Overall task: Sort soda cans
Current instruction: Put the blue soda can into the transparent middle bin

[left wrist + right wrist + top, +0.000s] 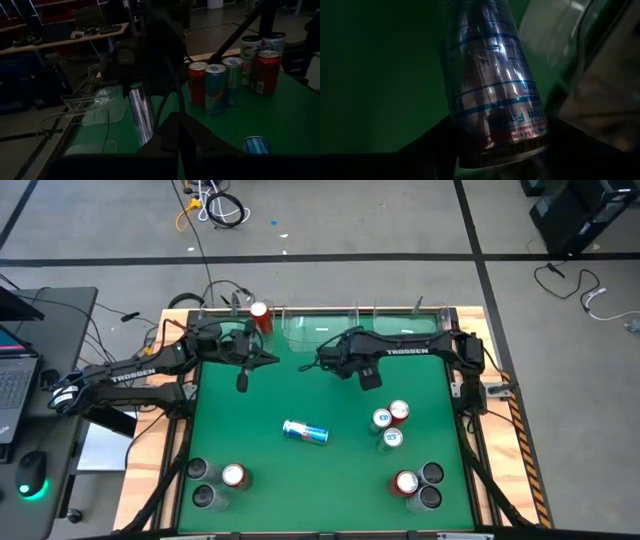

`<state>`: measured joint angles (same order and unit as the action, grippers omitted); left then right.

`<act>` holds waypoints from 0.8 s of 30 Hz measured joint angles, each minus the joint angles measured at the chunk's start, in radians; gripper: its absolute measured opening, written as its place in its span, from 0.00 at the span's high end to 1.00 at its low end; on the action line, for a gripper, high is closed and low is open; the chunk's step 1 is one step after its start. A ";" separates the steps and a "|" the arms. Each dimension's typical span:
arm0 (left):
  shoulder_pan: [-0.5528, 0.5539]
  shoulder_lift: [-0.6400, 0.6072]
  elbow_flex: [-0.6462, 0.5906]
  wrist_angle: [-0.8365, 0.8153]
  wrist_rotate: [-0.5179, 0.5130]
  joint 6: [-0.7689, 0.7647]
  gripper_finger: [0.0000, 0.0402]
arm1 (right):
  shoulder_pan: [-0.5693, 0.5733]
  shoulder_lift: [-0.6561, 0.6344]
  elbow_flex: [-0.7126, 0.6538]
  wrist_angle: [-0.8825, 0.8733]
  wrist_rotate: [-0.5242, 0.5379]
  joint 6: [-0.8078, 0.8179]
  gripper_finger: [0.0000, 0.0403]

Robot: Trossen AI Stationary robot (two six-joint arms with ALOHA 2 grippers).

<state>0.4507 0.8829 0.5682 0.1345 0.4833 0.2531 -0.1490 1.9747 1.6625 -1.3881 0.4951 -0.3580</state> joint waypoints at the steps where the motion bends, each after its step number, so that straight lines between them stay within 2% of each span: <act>1: 0.000 0.000 0.000 0.000 0.000 0.000 0.98 | 0.003 0.000 -0.001 -0.019 0.015 -0.001 0.44; 10: 0.000 0.000 0.000 0.001 -0.001 -0.001 0.98 | 0.018 0.002 -0.001 -0.180 0.082 -0.005 0.44; 24: 0.000 0.000 0.000 0.001 -0.002 -0.004 0.98 | 0.018 0.003 -0.124 -0.184 0.094 -0.064 0.42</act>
<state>0.4507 0.8833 0.5682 0.1356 0.4812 0.2495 -0.1308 1.9774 1.5382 -1.5721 0.5889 -0.4220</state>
